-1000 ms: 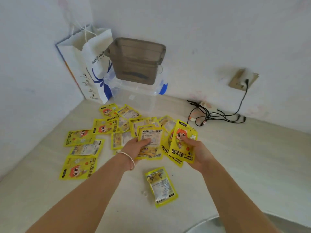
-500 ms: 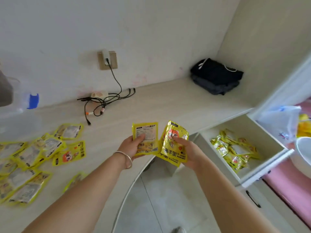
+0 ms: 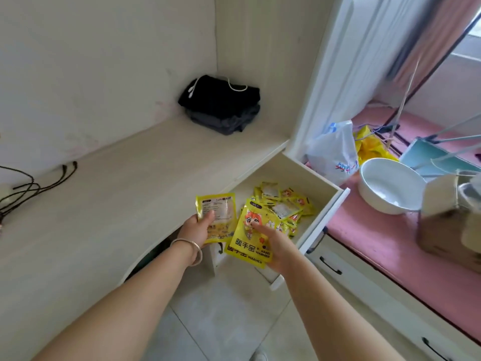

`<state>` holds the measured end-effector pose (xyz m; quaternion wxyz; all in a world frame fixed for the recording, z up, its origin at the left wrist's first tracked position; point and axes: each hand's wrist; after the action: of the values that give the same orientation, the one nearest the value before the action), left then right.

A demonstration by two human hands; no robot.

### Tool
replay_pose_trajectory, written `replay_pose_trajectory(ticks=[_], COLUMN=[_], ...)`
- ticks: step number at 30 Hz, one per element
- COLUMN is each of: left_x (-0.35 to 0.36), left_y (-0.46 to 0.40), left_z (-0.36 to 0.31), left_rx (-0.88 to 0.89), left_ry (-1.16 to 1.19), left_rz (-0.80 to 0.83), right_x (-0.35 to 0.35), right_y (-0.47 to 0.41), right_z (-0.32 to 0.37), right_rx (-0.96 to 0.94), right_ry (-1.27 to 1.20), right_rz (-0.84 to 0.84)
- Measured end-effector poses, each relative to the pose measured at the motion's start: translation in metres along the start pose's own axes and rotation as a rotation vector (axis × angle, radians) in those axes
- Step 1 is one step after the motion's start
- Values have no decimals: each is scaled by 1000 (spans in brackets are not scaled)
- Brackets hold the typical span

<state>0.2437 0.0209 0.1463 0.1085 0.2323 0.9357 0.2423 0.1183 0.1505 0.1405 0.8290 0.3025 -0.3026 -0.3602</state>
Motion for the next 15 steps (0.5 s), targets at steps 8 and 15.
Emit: replay_pose_trajectory(ticks=[8, 15], left_x=[86, 132], left_y=[-49, -120], left_z=[5, 14], left_rx=[-128, -190], left_ry=[-143, -371], left_rz=[116, 264], right_x=[-65, -83], right_y=[-66, -143], right_z=[28, 30], right_rx=[69, 131], right_ry=[45, 121], right_rz=[-120, -201])
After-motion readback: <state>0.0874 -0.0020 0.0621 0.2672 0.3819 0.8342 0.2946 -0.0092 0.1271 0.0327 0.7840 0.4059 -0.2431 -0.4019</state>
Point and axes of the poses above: each hand's wrist, its own y-axis away from the middle knuckle, its own x-axis out of the palm, z = x × y, and after that the axes turned 3 degrees about -z, right-handed
